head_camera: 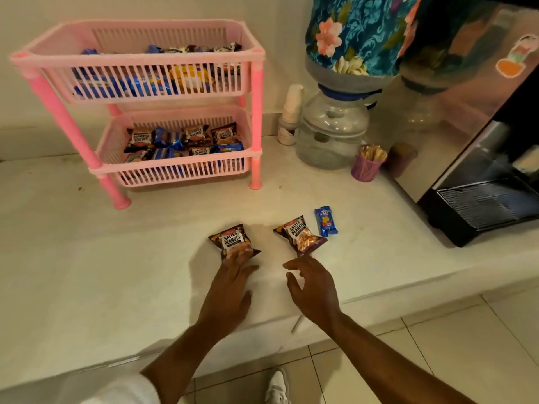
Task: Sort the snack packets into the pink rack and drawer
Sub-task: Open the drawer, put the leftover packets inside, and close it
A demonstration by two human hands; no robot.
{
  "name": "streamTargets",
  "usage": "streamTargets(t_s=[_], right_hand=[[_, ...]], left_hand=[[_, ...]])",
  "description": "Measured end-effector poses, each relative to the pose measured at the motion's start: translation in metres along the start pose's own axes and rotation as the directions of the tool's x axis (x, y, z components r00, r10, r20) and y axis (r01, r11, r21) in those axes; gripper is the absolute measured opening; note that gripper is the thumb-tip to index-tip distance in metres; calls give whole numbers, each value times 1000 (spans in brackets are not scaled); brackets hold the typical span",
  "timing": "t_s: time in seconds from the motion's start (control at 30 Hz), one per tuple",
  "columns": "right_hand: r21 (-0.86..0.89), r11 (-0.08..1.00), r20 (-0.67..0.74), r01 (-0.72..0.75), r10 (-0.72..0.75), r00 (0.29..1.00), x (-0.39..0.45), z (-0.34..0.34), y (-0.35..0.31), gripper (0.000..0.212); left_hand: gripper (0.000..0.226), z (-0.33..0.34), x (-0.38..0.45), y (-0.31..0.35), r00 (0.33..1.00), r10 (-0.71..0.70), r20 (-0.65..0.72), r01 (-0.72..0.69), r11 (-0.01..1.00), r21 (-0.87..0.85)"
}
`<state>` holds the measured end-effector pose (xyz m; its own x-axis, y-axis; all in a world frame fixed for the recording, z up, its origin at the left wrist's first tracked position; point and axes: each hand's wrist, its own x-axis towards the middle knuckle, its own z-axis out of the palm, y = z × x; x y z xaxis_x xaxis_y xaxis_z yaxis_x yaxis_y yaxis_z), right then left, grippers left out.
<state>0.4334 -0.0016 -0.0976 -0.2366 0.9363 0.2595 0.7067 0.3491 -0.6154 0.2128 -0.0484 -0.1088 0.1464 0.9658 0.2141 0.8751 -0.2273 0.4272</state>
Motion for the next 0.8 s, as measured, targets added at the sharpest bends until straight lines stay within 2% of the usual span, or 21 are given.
streamTargets(t_s=[0.07, 0.17, 0.23, 0.3, 0.43, 0.53, 0.63, 0.7, 0.8], right_hand=[[-6, 998, -50, -65, 64, 997, -18, -11, 2, 20], [-2, 992, -144, -129, 127, 981, -42, -21, 8, 17], [39, 977, -202, -211, 214, 956, -56, -27, 14, 16], [100, 947, -231, -306, 321, 919, -67, -30, 22, 14], [238, 827, -212, -509, 556, 803, -80, -37, 36, 13], [417, 619, -136, -665, 766, 628, -80, -44, 48, 12], [616, 248, 129, -748, 904, 407, -75, -55, 63, 25], [705, 39, 302, -708, 887, 349, -75, -62, 69, 18], [759, -89, 416, -646, 829, 375, -71, -70, 77, 11]], left_hand=[[49, 5, -7, 7, 996, 80, 32, -80, 997, -11], [43, 13, -15, 12, 984, 145, 104, -132, 983, -125], [51, 17, -16, 10, 972, 129, 197, -99, 983, -156], [62, 20, -16, 8, 953, 123, 276, -96, 989, -109], [65, 24, -15, 7, 939, 140, 315, -146, 989, -5], [65, 27, -15, 11, 926, 134, 352, -164, 985, 54], [67, 31, -11, 21, 920, 99, 378, -140, 987, 82], [69, 34, -6, 28, 914, 72, 398, -121, 988, 98], [71, 39, 2, 40, 908, 25, 418, -84, 989, 125]])
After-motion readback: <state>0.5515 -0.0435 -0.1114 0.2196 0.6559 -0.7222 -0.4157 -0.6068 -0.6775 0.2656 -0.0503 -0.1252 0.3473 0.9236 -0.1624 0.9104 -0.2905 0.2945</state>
